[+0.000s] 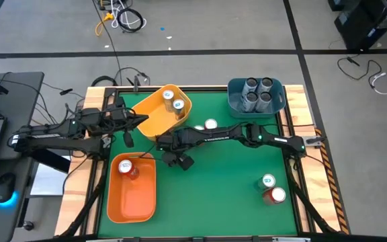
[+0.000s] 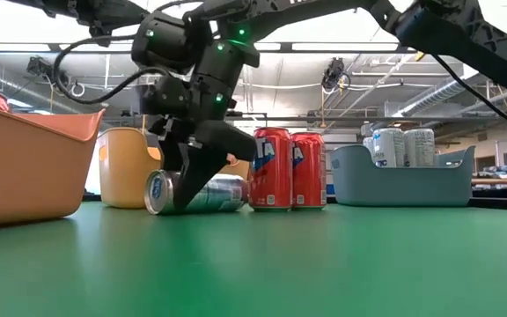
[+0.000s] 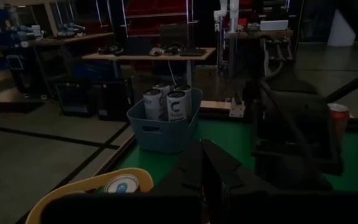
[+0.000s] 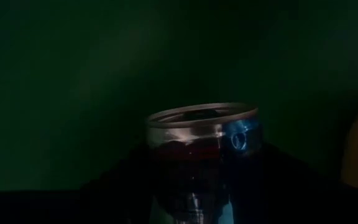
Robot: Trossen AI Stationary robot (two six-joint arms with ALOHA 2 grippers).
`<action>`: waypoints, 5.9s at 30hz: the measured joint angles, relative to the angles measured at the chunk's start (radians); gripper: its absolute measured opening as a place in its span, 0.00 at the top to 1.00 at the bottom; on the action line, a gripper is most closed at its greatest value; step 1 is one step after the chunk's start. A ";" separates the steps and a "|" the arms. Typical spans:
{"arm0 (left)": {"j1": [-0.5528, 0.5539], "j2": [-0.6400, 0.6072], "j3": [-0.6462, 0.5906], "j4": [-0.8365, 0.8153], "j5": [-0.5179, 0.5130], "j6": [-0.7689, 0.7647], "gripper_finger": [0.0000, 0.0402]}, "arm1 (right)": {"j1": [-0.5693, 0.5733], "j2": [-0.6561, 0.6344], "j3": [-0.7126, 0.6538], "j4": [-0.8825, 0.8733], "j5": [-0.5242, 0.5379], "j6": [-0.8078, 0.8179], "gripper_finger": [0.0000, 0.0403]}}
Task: Sort soda cans
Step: Put the blue soda can into the yellow bin
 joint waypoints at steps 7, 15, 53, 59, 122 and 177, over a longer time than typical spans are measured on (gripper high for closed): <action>0.000 0.000 0.012 0.040 0.000 0.031 1.00 | 0.000 -0.108 -0.002 0.064 -0.036 0.024 0.47; 0.001 0.000 0.068 0.040 0.000 0.078 1.00 | -0.091 -0.399 0.008 0.224 -0.126 0.166 0.47; 0.193 -0.062 0.027 -0.033 0.006 0.085 1.00 | -0.231 -0.523 -0.784 1.646 -0.007 0.639 0.47; 0.318 0.010 -0.058 0.125 0.138 0.031 1.00 | -0.231 -0.514 -0.887 1.750 0.004 0.678 0.47; 0.523 0.047 -0.069 0.275 0.404 -0.003 1.00 | -0.065 -0.061 -0.385 1.854 0.726 0.650 0.47; 0.522 0.047 0.064 0.043 0.432 0.047 1.00 | -0.196 0.128 -0.198 1.730 0.646 0.694 0.45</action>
